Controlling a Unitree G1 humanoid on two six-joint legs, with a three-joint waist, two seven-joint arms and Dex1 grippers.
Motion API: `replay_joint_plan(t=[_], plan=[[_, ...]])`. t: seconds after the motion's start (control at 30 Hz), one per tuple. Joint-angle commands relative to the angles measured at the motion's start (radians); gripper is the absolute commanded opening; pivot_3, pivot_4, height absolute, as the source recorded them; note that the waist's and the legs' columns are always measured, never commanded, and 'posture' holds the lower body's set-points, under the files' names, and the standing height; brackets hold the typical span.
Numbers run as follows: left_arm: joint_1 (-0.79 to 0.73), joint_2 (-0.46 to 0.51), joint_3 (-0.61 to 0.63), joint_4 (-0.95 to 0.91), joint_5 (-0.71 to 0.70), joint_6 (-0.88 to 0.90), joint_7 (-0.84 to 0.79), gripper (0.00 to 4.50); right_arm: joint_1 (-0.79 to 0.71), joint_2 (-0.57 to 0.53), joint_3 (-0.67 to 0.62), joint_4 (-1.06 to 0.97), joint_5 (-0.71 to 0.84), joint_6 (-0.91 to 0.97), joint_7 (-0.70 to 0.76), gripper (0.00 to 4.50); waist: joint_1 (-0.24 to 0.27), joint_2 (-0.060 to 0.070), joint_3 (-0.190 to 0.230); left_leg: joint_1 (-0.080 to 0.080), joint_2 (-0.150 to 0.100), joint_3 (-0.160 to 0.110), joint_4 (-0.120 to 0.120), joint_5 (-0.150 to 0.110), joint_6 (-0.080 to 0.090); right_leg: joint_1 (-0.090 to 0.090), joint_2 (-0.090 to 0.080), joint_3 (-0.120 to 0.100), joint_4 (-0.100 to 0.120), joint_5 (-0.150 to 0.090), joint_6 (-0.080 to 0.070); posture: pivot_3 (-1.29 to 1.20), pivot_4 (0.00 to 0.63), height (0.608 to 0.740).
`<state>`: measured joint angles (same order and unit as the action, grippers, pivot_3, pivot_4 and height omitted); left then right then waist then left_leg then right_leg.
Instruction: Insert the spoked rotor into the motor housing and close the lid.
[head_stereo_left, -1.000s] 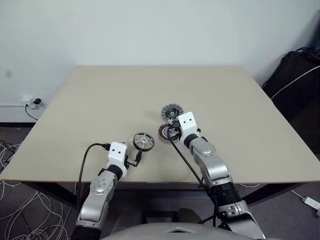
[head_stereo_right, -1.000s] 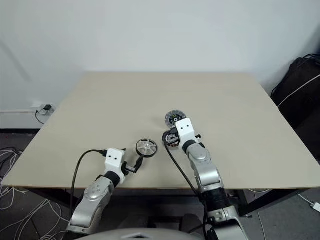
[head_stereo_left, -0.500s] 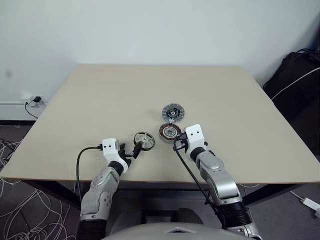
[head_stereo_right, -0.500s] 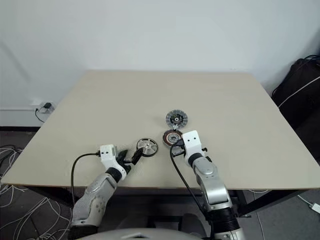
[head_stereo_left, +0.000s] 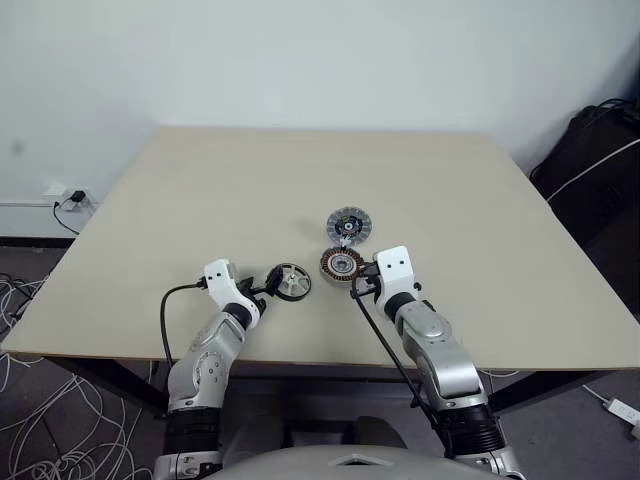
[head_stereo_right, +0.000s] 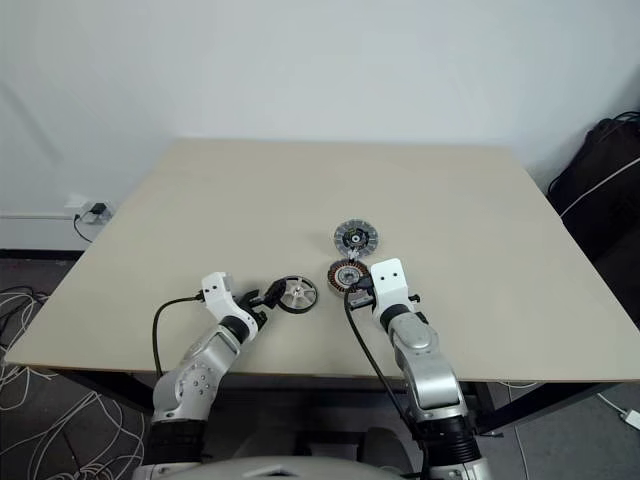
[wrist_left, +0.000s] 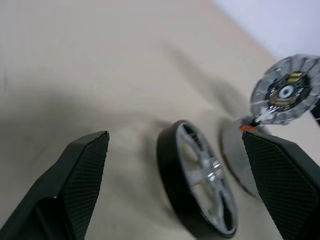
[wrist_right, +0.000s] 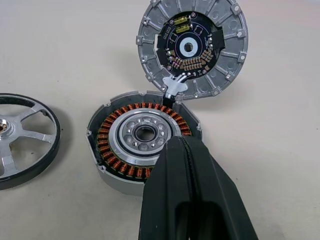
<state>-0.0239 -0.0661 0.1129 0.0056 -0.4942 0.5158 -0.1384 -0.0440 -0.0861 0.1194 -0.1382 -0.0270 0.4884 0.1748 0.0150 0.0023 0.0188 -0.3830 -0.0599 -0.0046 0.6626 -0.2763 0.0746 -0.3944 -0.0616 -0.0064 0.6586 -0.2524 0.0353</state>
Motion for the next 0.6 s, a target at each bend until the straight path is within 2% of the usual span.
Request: replay_joint_plan(t=[0.03,0.43,0.53,0.6], plan=[[-0.038,-0.041,0.002,0.001,-0.039,0.018,-0.004,4.50,-0.011,0.004,-0.012,-0.047,0.012,-0.012,-0.007,0.01,0.000,0.000,0.000,0.000,0.000,0.000,0.000,0.000,0.000,0.000,0.000,0.000,0.000,0.000,0.000,0.00,0.000,0.740],[-0.035,-0.041,0.012,-0.031,-0.183,0.146,-0.019,4.50,-0.014,0.005,-0.015,-0.039,0.012,-0.013,-0.010,0.01,0.000,0.000,0.000,0.000,0.000,0.000,0.000,0.000,0.000,0.000,0.000,0.000,0.000,0.000,0.000,0.00,0.000,0.740],[-0.035,-0.045,0.020,-0.029,-0.208,0.161,-0.009,3.90,-0.016,0.004,-0.015,-0.036,0.012,-0.015,-0.009,0.00,0.000,0.000,0.000,0.000,0.000,0.000,0.000,0.000,0.000,0.000,0.000,0.000,0.000,0.000,0.000,0.00,0.000,0.740],[-0.034,-0.049,0.028,-0.026,-0.226,0.165,-0.007,3.22,-0.016,0.004,-0.016,-0.037,0.013,-0.015,-0.010,0.00,0.000,0.000,0.000,0.000,0.000,0.000,0.000,0.000,0.000,0.000,0.000,0.000,0.000,0.000,0.000,0.00,0.000,0.740]])
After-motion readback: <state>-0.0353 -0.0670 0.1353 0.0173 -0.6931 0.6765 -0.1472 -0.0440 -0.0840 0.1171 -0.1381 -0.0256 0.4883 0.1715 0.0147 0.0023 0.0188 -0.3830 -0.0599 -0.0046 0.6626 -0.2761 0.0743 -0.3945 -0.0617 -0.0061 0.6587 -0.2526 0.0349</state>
